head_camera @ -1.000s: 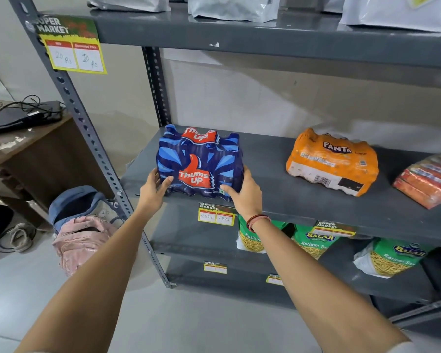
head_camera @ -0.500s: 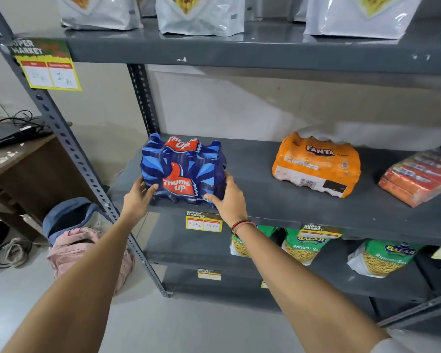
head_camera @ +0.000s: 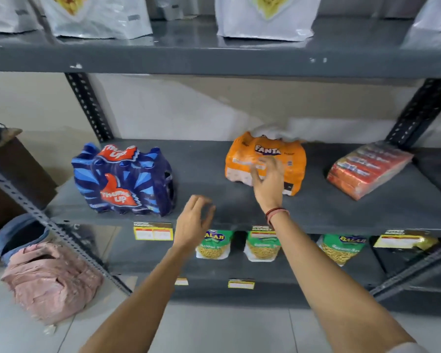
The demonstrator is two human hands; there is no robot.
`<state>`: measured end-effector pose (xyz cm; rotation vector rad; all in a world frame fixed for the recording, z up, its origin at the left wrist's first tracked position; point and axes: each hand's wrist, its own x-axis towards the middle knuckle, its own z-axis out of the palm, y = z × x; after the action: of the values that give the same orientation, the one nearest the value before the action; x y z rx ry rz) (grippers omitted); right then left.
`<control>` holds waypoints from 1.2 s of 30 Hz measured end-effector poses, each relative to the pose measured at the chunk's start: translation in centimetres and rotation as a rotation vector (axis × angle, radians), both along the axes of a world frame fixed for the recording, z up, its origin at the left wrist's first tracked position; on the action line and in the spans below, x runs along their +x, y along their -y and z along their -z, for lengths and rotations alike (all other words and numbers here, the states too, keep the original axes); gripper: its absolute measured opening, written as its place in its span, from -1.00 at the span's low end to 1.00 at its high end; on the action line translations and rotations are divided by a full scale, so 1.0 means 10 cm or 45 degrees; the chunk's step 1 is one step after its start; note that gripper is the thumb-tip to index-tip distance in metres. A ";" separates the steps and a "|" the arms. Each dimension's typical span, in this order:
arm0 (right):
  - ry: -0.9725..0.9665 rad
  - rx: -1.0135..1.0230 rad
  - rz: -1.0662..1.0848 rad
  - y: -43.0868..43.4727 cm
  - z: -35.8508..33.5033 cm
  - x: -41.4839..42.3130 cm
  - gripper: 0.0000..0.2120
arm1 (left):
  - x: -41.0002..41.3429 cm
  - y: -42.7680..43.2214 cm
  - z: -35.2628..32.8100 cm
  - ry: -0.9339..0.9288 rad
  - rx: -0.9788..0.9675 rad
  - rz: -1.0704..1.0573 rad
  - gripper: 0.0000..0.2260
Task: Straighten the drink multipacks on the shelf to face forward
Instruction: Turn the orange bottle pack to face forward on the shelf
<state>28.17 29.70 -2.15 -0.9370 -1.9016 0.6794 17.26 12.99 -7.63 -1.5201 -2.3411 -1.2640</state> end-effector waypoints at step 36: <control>0.197 -0.407 -0.278 -0.74 0.49 0.91 -0.37 | 0.02 -1.07 0.00 0.724 -0.074 -0.220 -0.39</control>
<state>37.23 37.06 -7.01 -1.0095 -2.0902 1.0927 17.48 23.67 -7.58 -1.0301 -2.7788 -1.7760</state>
